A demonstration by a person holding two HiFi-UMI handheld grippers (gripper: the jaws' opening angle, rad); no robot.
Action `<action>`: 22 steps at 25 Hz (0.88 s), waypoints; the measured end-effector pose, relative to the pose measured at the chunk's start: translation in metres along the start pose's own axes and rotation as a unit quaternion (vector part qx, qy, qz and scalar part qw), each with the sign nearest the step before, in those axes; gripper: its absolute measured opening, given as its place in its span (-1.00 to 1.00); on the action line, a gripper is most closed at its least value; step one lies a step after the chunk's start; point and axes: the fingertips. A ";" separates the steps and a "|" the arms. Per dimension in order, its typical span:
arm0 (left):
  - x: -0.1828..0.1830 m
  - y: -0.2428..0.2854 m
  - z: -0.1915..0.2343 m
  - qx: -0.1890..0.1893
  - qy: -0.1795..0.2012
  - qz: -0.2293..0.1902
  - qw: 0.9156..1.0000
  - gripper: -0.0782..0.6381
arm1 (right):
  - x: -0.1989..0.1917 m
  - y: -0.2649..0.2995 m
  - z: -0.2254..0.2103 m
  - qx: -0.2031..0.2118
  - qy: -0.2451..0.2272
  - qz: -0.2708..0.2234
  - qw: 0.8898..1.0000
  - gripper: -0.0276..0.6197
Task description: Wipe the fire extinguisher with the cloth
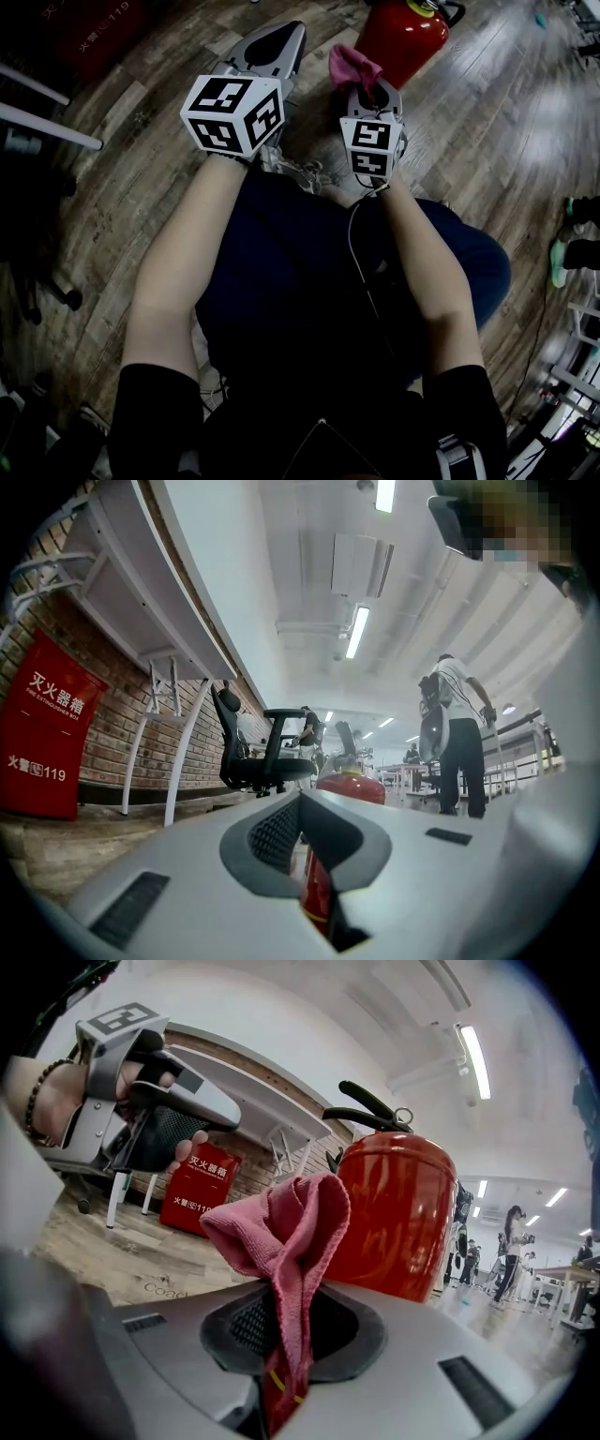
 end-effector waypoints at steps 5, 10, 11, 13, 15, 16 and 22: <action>-0.001 0.000 0.001 0.000 -0.001 0.002 1.000 -0.74 | -0.021 0.000 0.005 0.009 -0.009 0.022 1.000 -0.72; -0.003 0.001 0.000 -0.001 -0.004 0.007 1.000 -0.74 | -0.037 0.000 0.012 0.019 -0.003 0.034 0.999 -0.72; -0.004 0.002 0.000 -0.002 -0.005 0.008 1.000 -0.74 | -0.039 0.000 0.012 0.021 -0.003 0.037 0.999 -0.72; -0.004 0.002 0.001 -0.002 -0.005 0.008 1.000 -0.74 | -0.045 0.001 0.014 0.024 -0.002 0.041 0.999 -0.72; -0.005 0.003 0.002 -0.001 -0.006 0.008 1.000 -0.74 | -0.050 0.001 0.016 0.027 -0.002 0.044 0.999 -0.72; -0.005 0.003 0.002 0.000 -0.006 0.008 1.000 -0.74 | -0.052 0.002 0.017 0.028 -0.002 0.045 0.999 -0.72; -0.005 0.003 0.002 0.001 -0.008 0.007 1.000 -0.74 | -0.068 0.004 0.024 0.042 0.011 0.061 0.997 -0.72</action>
Point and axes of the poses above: the fingertips, and each gripper's own axes: y forward along the fingers, z to its left, x out of its top, and after that the axes turned 8 degrees about -z, right-handed
